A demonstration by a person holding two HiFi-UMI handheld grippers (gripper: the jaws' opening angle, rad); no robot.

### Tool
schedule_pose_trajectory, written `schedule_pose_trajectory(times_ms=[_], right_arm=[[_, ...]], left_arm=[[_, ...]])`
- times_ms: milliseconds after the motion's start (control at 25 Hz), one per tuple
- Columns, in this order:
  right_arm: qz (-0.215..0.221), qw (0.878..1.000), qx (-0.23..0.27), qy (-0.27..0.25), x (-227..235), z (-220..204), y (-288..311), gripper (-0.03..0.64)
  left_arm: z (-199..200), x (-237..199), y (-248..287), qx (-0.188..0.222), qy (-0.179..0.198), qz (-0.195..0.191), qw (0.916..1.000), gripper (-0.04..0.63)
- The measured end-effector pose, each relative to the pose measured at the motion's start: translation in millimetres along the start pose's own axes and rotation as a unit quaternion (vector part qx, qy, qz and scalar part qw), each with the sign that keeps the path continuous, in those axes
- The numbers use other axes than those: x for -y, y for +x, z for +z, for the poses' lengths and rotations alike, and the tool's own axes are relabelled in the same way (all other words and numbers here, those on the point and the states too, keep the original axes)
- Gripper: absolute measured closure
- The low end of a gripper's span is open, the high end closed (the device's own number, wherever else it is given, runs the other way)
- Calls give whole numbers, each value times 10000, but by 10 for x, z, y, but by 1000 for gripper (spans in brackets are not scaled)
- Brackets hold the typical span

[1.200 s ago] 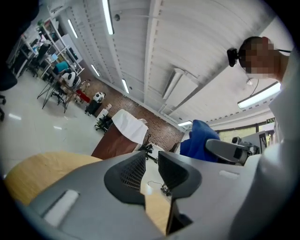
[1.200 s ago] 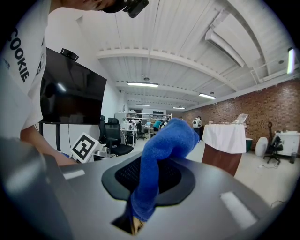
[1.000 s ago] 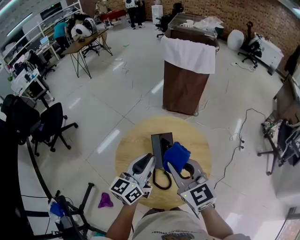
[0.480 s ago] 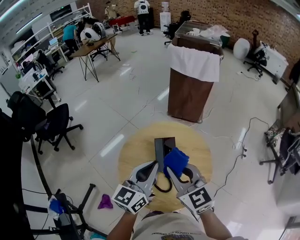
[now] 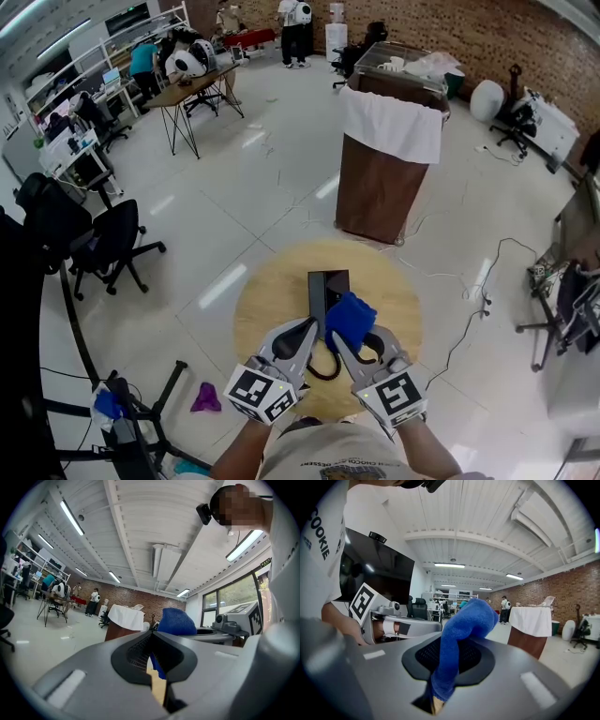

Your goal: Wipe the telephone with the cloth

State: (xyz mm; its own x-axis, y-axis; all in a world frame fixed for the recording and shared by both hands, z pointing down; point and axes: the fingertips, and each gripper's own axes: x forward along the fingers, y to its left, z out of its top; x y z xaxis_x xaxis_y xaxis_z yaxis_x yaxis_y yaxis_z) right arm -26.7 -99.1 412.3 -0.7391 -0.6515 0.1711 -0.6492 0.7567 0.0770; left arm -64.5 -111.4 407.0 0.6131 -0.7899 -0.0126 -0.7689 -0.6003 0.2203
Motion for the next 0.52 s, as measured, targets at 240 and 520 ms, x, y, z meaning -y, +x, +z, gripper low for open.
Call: schedule_pose_trajectory(times_ms=[240, 520], right_arm=[[3, 10000, 10, -5, 20, 0, -35, 557], [-15, 10000, 6, -8, 7, -23, -32, 557]], left_arm=[[-22, 38, 24, -1, -12, 3, 10000, 594], [-63, 12, 4, -13, -26, 49, 10000, 594]])
